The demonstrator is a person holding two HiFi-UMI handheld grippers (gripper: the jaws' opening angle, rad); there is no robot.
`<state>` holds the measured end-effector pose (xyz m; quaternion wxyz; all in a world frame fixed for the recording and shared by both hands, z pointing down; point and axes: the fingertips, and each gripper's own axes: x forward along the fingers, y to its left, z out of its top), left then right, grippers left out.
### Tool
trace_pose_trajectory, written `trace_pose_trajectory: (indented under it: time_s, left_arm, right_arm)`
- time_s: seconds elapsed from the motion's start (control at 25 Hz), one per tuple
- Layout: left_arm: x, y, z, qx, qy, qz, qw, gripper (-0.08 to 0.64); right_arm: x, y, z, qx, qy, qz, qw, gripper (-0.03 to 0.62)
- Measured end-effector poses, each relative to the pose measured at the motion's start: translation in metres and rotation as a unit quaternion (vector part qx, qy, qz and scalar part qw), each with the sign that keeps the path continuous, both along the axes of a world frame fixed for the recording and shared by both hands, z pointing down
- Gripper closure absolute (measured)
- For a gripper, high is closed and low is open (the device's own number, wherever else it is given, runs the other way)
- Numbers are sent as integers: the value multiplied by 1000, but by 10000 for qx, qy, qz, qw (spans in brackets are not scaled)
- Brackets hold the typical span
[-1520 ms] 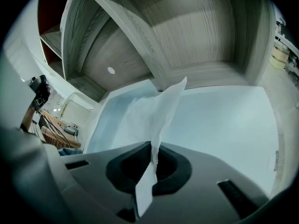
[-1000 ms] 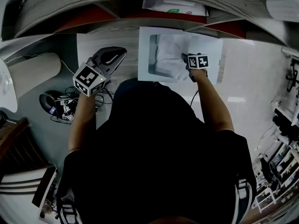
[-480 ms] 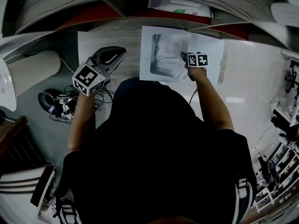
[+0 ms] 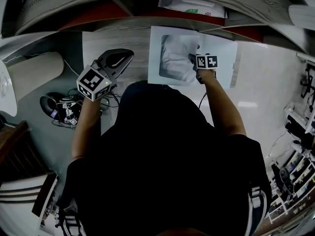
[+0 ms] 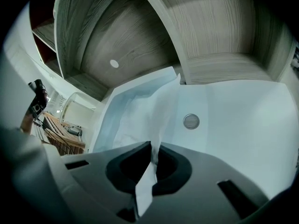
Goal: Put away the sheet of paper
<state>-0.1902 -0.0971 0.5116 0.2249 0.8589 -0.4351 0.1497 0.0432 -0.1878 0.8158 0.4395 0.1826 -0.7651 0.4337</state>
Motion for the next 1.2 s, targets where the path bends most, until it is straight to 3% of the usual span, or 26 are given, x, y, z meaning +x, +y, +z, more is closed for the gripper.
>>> trace_pose_trajectory:
  time_s: [1.2]
  left_arm:
    - [-1,5,11,-158,83,-110,9998,537]
  right_arm:
    - [-23,6,10,-361,-170,114,9991,578]
